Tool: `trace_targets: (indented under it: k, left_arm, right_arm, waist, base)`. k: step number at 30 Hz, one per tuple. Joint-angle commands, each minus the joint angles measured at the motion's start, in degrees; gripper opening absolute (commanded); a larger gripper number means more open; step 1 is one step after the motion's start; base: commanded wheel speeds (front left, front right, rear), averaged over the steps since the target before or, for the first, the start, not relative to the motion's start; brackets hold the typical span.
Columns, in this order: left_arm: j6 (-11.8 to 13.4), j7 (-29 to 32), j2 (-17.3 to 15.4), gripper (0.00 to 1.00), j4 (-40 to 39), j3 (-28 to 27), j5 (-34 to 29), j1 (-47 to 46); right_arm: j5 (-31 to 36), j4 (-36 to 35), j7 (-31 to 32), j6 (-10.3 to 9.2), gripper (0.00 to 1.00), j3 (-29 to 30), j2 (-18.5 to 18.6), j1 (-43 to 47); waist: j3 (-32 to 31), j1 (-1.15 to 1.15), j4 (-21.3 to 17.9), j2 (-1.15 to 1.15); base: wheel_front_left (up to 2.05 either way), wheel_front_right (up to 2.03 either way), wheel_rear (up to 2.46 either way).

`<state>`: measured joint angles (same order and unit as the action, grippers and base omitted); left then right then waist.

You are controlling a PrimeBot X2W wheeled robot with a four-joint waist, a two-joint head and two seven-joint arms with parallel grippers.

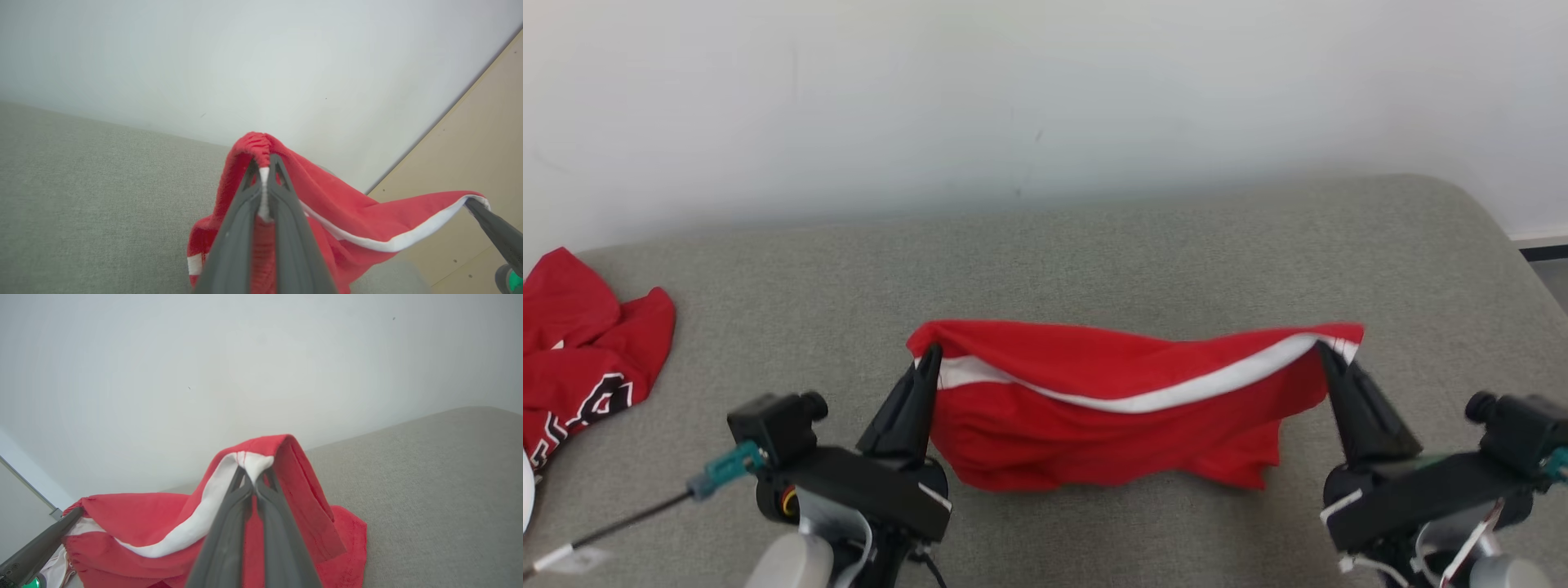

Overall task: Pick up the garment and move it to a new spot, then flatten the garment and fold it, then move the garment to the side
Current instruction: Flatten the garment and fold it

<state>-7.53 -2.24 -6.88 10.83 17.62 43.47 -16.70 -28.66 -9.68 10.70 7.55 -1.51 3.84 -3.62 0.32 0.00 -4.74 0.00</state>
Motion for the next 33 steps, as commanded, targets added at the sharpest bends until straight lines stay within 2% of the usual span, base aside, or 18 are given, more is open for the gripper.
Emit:
trace_targets:
  k: [1, 9, 14, 20, 24, 28, 33]
  left_arm:
    - [0.13, 1.48, 0.14, 0.00, -0.84, -0.49, 1.87, -1.43]
    - [0.35, 12.95, 0.75, 0.00, -3.44, -1.96, 11.67, -10.39]
    - [1.89, 18.89, -0.75, 0.00, -4.06, -2.69, 13.72, -18.04]
    - [4.10, 17.91, -0.27, 0.00, -2.51, -6.90, 15.41, -26.51]
    - [5.06, 17.63, 0.43, 0.00, -0.74, -8.33, 16.49, -31.83]
    - [6.40, 16.95, 0.29, 0.00, 0.70, -8.93, 15.11, -37.88]
    - [8.11, 15.07, -0.36, 0.00, 2.49, -9.41, 12.38, -46.46]
  right_arm:
    - [-0.26, -0.60, 0.75, -0.13, 0.00, 0.28, 0.85, -1.70]
    - [-0.31, -0.83, 4.92, -0.13, 0.00, 0.70, 4.63, -12.93]
    - [-0.57, 1.36, 7.74, -0.13, 0.00, 0.06, 7.55, -21.32]
    - [-0.57, 3.88, 8.85, -0.13, 0.00, -0.52, 10.32, -30.30]
    - [-1.08, 6.07, 9.37, -0.13, 0.00, -0.99, 10.54, -35.60]
    - [-0.66, 9.30, 9.92, -0.13, 0.00, -2.72, 10.67, -41.76]
    - [-0.09, 15.66, 8.66, -0.13, 0.00, -3.73, 8.63, -51.82]
  waist:
    - [-0.39, 0.00, -0.58, 0.00]
    - [-0.38, 0.00, -2.25, 0.00]
    - [0.82, 0.00, -3.38, 0.00]
    - [3.66, 0.00, -4.63, 0.00]
    - [6.29, 0.00, -5.50, 0.00]
    - [11.64, 0.00, -6.55, 0.00]
    - [20.64, 0.00, -8.12, 0.00]
  base:
    - [0.00, 0.00, 0.00]
    - [0.00, 0.00, 0.00]
    - [0.00, 0.00, 0.00]
    - [0.00, 0.00, 0.00]
    - [0.00, 0.00, 0.00]
    - [0.00, 0.00, 0.00]
    - [0.00, 0.00, 0.00]
